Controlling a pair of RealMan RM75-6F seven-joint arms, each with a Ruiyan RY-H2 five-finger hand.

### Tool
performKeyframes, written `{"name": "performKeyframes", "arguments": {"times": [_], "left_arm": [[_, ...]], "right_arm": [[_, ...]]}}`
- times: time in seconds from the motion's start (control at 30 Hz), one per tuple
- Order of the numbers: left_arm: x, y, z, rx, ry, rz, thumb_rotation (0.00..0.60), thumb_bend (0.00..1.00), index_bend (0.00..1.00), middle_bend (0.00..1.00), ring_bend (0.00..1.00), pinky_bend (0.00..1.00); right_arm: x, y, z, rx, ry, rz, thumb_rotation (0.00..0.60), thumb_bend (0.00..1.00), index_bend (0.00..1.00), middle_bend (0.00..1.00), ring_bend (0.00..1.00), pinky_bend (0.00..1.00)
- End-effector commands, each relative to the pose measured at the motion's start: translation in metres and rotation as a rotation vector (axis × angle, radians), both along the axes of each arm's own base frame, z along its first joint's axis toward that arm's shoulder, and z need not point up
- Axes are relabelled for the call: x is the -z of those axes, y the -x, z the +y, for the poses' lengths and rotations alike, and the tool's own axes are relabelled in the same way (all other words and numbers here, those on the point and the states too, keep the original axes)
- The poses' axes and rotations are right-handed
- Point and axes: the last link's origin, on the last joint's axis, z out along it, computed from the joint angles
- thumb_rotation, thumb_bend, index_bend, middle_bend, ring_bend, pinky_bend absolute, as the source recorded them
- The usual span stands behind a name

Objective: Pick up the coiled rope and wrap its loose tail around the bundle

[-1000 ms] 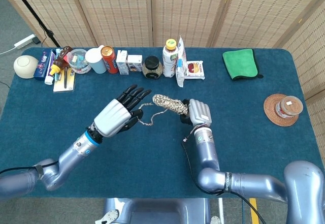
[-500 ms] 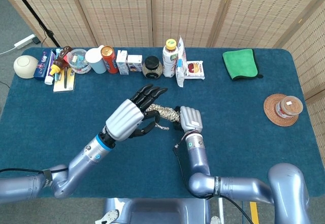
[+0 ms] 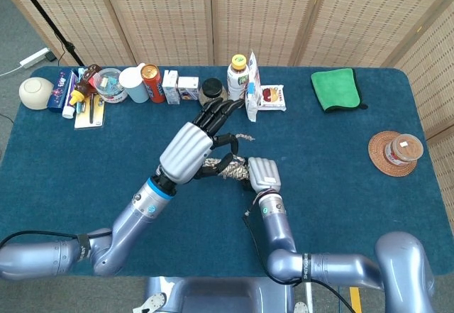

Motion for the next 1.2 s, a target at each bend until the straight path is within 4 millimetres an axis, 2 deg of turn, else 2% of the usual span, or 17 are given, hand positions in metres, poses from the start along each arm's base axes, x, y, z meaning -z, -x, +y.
{"name": "performKeyframes", "arguments": {"times": [0.03, 0.3, 0.53, 0.87, 1.2], "left_arm": [[-0.002, -0.002, 0.012, -0.029, -0.025, 0.006, 0.6, 0.44, 0.65, 0.0, 0.0, 0.0], [-0.008, 0.009, 0.039, -0.112, -0.075, 0.019, 0.6, 0.44, 0.65, 0.0, 0.0, 0.0], [0.0, 0.03, 0.061, -0.197, -0.078, 0.041, 0.6, 0.44, 0.65, 0.0, 0.0, 0.0], [0.021, 0.051, 0.073, -0.228, -0.077, 0.12, 0.6, 0.43, 0.65, 0.0, 0.0, 0.0], [0.049, 0.076, 0.079, -0.248, -0.081, 0.227, 0.6, 0.43, 0.65, 0.0, 0.0, 0.0]], "right_arm": [[-0.002, 0.003, 0.005, -0.029, -0.015, 0.017, 0.6, 0.8, 0.64, 0.64, 0.51, 0.72], [-0.015, 0.008, 0.023, -0.109, -0.08, 0.007, 0.6, 0.8, 0.64, 0.64, 0.51, 0.72], [-0.033, 0.007, 0.038, -0.144, -0.145, -0.053, 0.6, 0.8, 0.65, 0.64, 0.51, 0.72], [-0.059, -0.003, 0.052, -0.169, -0.186, -0.159, 0.6, 0.81, 0.65, 0.64, 0.51, 0.72], [-0.074, -0.015, 0.055, -0.126, -0.223, -0.291, 0.6, 0.81, 0.65, 0.64, 0.51, 0.72]]}}
